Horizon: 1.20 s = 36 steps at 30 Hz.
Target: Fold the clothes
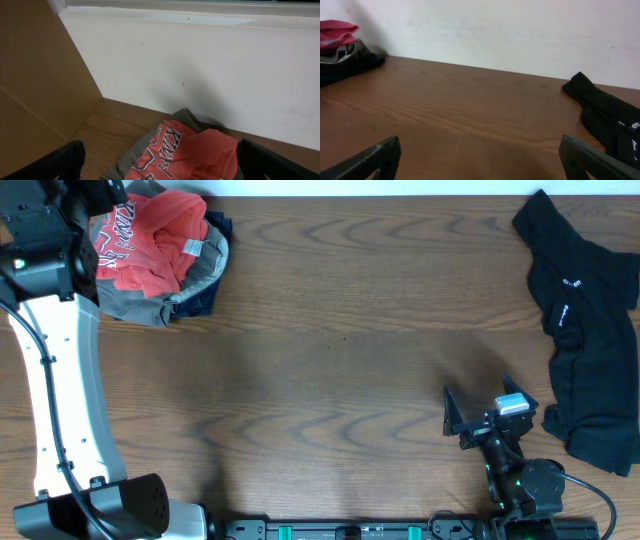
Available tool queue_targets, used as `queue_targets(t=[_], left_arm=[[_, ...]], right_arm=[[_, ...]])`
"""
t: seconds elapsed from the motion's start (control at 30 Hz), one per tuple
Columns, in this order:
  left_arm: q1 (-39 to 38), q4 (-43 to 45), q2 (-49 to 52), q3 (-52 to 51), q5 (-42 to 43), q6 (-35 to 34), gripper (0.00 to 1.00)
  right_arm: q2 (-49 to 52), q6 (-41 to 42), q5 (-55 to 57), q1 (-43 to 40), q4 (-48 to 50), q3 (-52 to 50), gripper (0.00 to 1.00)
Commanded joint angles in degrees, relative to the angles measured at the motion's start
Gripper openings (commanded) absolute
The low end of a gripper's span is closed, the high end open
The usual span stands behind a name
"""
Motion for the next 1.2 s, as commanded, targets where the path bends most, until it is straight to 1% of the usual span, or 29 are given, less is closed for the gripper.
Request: queue_targets(t=[0.0,0.3,0.5,0.67,0.77,0.9,1.07,1.17], left_arm=[[0.2,-0.1,0.4,-0.2,-0.3,-0.5,0.98],[0.2,-0.2,0.4,-0.2,-0.3,-0.5,0.98],[0.6,-1.9,-0.3,-0.5,-0.3,-0.5,0.98],[-1.2,-3.8,-3.0,-3.3,-0.7,-0.4,0.98],[-3.1,-3.4,-6.6,-8.1,-2.5,-0.3,0.98],[-5.8,-4.9,-14.2,-17.0,-1.7,-0.3,0.98],[-9.4,-4.7,-26.8,-32.6,-0.7,-2.3,0.98],[-9.5,-3.1,-34.9,-42.1,3.0,-2.3,0.98]], right_arm=[[-0.4,1.0,0.0,-0.9,-0.2,-0.1,0.99],[-0.4,1.0,0.0,-0.9,-0.2,-0.1,0.99],[-0.4,1.0,0.0,-0.9,-0.2,-0.1,0.99],[-0.4,1.0,0.0,-0.9,-0.2,-0.1,0.99],[-0.4,1.0,0.0,-0.9,-0.2,-0.1,0.99],[-0.4,1.0,0.0,-0.9,-0.2,-0.1,0.99],[-0.4,1.0,0.0,-0.9,-0.2,-0.1,0.99],[-0.4,1.0,0.0,-0.9,-0.2,-0.1,0.99]])
